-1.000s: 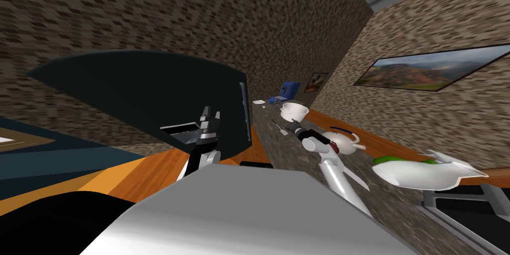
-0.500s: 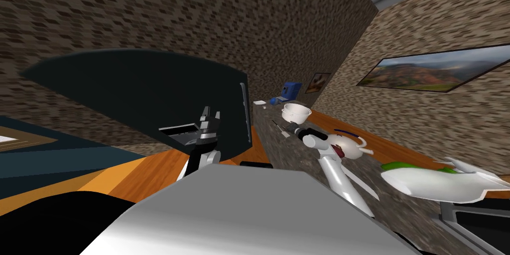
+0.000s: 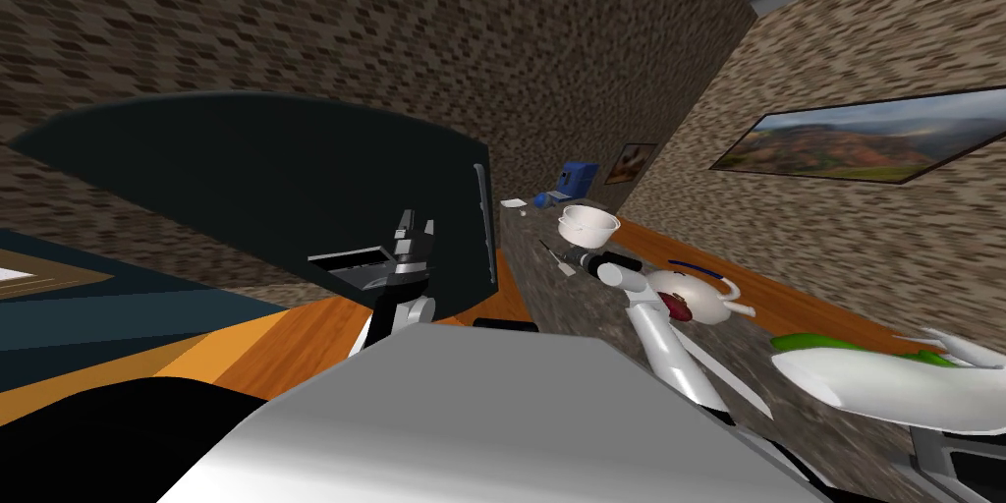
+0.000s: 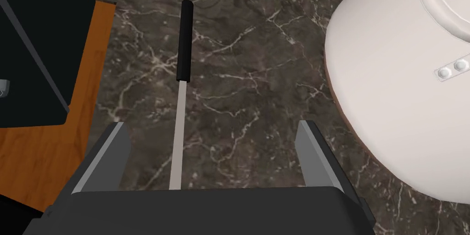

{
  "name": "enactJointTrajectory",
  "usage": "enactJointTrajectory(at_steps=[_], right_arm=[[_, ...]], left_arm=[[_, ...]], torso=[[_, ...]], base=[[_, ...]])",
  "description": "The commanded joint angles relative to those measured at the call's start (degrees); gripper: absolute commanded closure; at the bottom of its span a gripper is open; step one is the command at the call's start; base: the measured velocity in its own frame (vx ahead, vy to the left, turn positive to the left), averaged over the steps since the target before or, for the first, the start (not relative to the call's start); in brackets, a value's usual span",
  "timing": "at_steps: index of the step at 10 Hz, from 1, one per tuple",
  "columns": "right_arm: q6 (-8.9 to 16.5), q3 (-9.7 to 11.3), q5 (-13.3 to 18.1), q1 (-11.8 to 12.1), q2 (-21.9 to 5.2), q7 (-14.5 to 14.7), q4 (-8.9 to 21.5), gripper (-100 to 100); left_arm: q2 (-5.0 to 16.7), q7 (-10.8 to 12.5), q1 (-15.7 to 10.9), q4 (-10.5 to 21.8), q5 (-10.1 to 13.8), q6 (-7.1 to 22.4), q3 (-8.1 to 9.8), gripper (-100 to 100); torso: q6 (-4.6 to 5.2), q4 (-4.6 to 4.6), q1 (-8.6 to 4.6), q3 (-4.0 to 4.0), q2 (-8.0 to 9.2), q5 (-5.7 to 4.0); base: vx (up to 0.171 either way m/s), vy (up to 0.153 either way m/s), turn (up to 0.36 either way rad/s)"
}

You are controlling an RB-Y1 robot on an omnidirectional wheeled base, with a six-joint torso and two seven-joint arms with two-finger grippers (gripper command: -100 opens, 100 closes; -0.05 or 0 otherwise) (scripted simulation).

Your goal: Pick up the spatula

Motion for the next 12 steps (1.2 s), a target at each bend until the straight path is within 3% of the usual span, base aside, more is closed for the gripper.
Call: enactJointTrajectory(at_steps=[1, 4, 6, 12], right_arm=[[2.9, -0.3, -1.2, -1.4, -0.2, -1.5, 2.2, -100], [6.0, -0.6, -2.2, -2.6, -0.4, -2.8, 3.9, -100], [9.9, -1.1, -4.0, -4.7, -0.9, -5.1, 7.0, -100], [18.3, -2.0, -6.8, -8.0, -2.2, -8.7, 12.3, -100]], left_arm=[[0.0, 0.0, 0.0, 0.0, 0.0, 0.0, 0.00, 0], [0.0, 0.0, 0.0, 0.0, 0.0, 0.0, 0.00, 0], [0.0, 0.0, 0.0, 0.0, 0.0, 0.0, 0.00, 0], [0.0, 0.0, 0.0, 0.0, 0.0, 0.0, 0.00, 0]], torso=[[0.00, 0.00, 0.00, 0.00, 0.00, 0.00], [-0.01, -0.01, 0.04, -0.03, -0.05, 0.01], [-0.01, 0.00, 0.04, -0.01, -0.02, 0.01], [0.00, 0.00, 0.00, -0.01, -0.01, 0.00]], base=[[0.045, 0.002, 0.021], [0.048, 0.011, 0.013], [0.059, 0.010, 0.023], [0.056, 0.007, 0.014]])
